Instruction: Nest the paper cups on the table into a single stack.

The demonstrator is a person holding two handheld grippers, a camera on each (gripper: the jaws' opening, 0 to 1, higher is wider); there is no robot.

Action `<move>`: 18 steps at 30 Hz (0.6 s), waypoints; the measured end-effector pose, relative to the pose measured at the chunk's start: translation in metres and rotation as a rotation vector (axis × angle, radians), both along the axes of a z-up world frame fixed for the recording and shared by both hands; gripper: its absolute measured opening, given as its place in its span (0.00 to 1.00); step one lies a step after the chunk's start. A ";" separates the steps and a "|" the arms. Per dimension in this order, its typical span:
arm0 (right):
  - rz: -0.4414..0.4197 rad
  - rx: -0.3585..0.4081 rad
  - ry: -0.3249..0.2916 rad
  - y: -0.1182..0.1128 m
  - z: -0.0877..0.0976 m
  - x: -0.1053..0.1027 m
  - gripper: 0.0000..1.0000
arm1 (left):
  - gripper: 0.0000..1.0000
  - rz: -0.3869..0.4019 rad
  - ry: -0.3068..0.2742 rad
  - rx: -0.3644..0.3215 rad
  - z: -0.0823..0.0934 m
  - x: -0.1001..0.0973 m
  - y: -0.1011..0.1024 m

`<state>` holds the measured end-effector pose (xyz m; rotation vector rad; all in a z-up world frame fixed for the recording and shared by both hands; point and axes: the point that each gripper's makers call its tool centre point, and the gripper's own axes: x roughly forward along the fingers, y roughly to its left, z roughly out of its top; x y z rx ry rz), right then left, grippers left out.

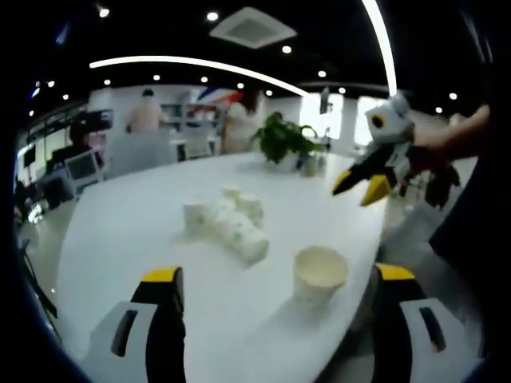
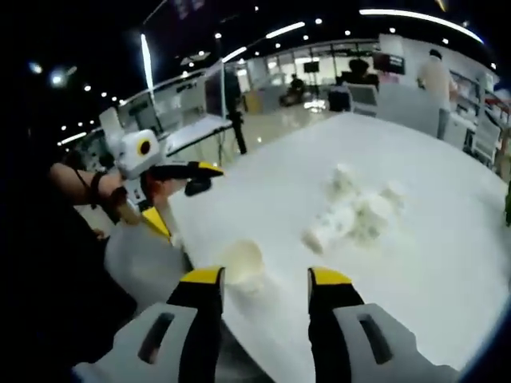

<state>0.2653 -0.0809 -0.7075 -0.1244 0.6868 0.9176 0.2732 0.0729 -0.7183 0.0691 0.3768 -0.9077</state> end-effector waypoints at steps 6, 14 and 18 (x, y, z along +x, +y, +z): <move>-0.063 0.013 -0.020 -0.014 0.000 0.006 0.41 | 0.96 -0.010 0.006 0.007 -0.003 -0.002 -0.001; -0.188 0.011 -0.013 -0.034 -0.003 0.016 0.59 | 0.96 -0.008 0.019 0.012 -0.006 -0.006 0.001; -0.243 0.029 -0.009 -0.041 -0.002 0.022 0.73 | 0.96 -0.007 0.024 0.013 -0.008 -0.006 0.001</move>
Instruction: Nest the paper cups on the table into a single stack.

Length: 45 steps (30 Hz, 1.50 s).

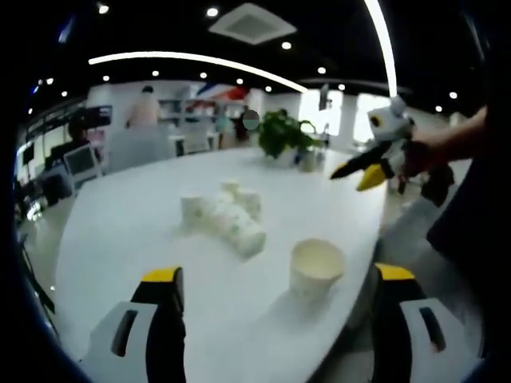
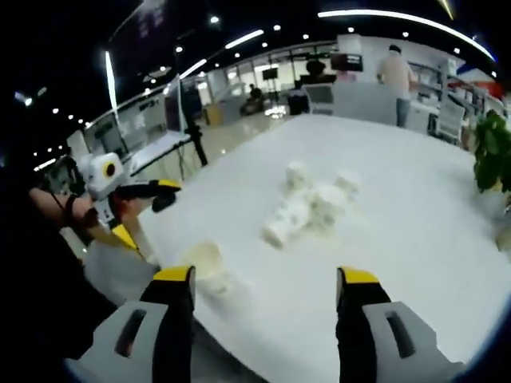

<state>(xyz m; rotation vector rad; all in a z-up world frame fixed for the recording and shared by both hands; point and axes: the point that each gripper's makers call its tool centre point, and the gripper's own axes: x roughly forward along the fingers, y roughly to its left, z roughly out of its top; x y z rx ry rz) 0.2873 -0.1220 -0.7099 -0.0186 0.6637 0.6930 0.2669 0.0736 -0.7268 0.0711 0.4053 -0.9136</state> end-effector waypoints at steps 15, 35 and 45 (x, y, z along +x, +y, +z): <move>-0.109 -0.003 -0.022 -0.017 0.002 0.016 1.00 | 0.95 0.005 0.012 0.008 -0.005 -0.003 0.002; -0.076 -0.105 -0.200 -0.022 -0.001 0.109 0.96 | 0.95 0.086 0.047 0.043 -0.009 -0.002 0.027; -0.031 -0.082 -0.165 -0.008 -0.028 0.151 0.89 | 0.95 0.125 0.050 0.073 -0.004 -0.003 0.035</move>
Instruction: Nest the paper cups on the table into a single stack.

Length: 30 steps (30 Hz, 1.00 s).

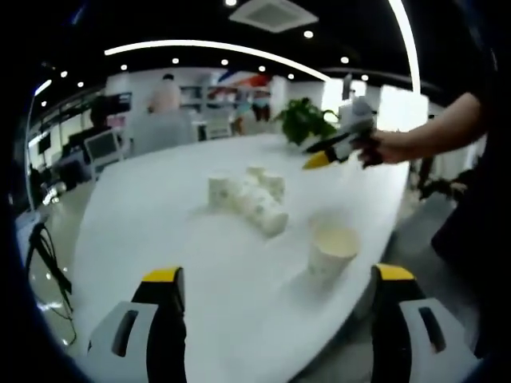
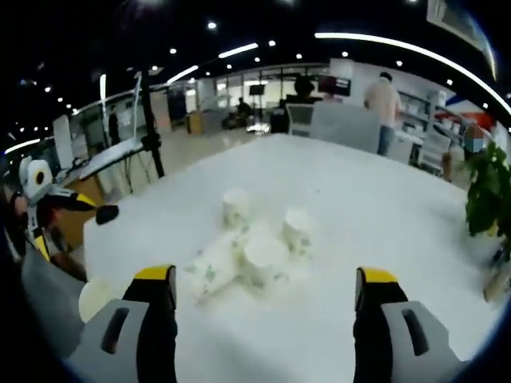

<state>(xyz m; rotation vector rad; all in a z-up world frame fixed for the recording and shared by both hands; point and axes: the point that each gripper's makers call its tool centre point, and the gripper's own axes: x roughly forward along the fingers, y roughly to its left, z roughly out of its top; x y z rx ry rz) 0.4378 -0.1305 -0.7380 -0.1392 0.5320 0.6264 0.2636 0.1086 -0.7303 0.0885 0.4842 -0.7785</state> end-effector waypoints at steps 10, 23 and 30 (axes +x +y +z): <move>0.026 -0.013 0.028 0.014 -0.025 0.028 0.76 | 0.95 0.038 0.016 0.028 -0.001 -0.008 0.011; 0.056 0.024 0.074 0.026 -0.046 0.042 0.54 | 0.94 0.078 0.037 0.044 -0.004 -0.013 0.022; 0.056 0.020 0.102 0.023 -0.057 0.049 0.44 | 0.94 0.081 0.044 0.051 -0.005 -0.015 0.021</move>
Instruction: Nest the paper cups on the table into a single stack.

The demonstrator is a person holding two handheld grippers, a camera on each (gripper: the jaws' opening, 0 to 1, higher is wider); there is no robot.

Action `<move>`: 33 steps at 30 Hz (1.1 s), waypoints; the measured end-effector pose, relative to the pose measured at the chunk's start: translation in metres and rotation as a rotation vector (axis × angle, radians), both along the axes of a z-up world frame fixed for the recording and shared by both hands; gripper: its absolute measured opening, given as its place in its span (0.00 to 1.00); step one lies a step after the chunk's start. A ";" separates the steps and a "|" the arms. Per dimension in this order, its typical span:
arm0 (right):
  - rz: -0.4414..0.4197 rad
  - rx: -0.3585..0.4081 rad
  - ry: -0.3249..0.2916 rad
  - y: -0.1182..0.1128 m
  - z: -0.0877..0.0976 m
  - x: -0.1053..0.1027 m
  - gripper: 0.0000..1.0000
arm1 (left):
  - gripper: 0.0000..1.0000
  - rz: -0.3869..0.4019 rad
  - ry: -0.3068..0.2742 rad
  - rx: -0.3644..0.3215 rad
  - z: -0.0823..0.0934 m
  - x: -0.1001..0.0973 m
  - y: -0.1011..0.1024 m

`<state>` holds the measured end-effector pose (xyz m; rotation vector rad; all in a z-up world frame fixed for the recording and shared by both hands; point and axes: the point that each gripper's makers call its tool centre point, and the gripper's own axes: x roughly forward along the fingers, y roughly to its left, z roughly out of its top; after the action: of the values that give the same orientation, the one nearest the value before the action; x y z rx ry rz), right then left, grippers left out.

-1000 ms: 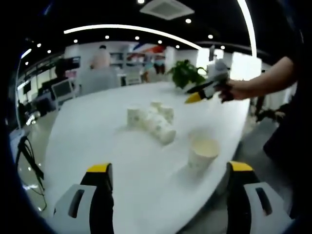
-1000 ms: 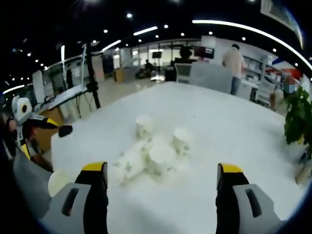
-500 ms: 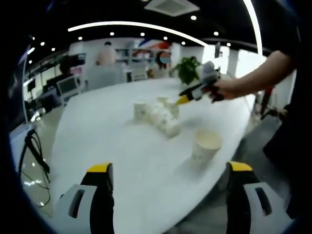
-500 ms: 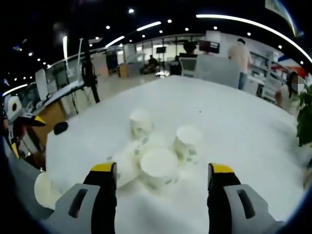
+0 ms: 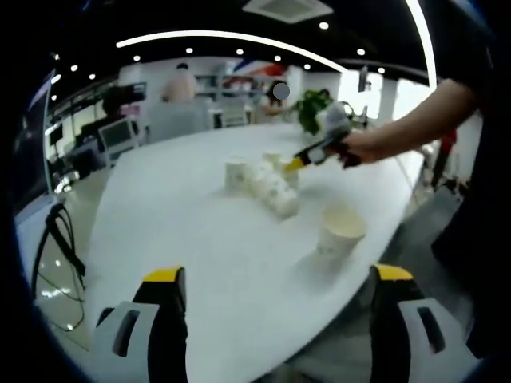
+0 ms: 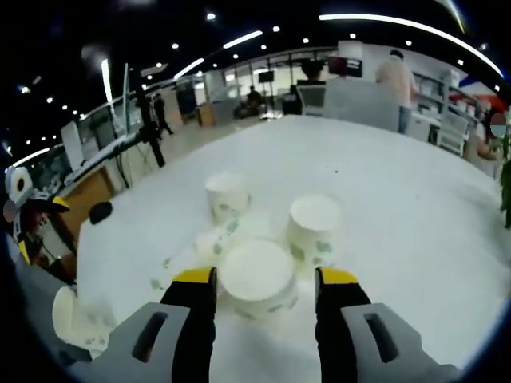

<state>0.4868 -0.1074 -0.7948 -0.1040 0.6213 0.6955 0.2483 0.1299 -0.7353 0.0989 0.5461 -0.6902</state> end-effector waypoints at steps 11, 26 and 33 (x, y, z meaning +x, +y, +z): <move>0.019 0.006 0.014 0.007 -0.003 -0.002 0.36 | 0.93 0.001 0.018 -0.001 -0.004 -0.005 0.001; -0.008 0.003 0.020 -0.015 0.006 -0.023 0.34 | 0.92 -0.016 -0.011 -0.025 -0.001 -0.001 -0.007; -0.055 0.030 0.011 -0.026 0.020 -0.038 0.34 | 0.92 -0.030 -0.028 -0.035 0.002 0.001 -0.010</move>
<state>0.4490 -0.1336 -0.7751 -0.0554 0.6222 0.6525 0.2493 0.1198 -0.7331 0.0845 0.5062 -0.7264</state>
